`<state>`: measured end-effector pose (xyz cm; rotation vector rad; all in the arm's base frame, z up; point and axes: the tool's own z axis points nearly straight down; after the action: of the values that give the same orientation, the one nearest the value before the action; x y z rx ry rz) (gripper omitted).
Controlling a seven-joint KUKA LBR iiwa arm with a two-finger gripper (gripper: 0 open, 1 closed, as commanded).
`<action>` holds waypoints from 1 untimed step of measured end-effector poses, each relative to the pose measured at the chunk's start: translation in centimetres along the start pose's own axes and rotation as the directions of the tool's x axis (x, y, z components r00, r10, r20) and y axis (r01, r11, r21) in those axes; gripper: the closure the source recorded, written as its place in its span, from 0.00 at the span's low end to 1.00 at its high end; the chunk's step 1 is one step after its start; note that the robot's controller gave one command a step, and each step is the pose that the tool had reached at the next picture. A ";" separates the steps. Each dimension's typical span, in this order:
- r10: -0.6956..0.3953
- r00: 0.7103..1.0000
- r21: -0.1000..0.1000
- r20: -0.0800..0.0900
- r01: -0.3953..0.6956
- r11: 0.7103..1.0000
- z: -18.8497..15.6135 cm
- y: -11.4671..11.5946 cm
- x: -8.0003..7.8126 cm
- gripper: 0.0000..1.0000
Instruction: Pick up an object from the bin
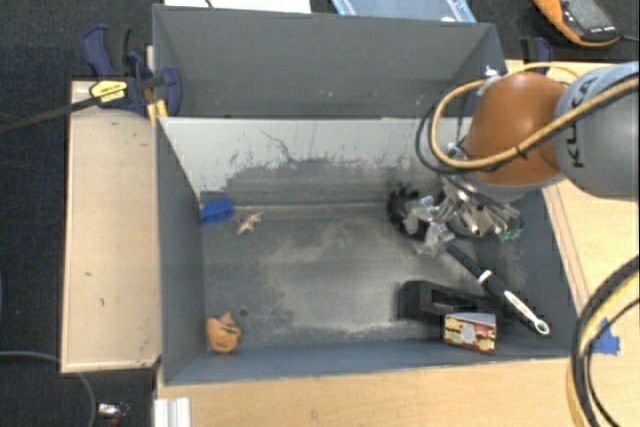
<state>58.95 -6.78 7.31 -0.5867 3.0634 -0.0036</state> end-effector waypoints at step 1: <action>0.002 1.000 -0.002 0.003 -0.002 1.000 -2.5 4.2 0.3 1.00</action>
Offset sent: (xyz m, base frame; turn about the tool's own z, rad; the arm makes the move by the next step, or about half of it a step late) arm -0.0260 0.0000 0.1482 0.0540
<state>57.04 -2.97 9.75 -0.5834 3.0611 -0.0003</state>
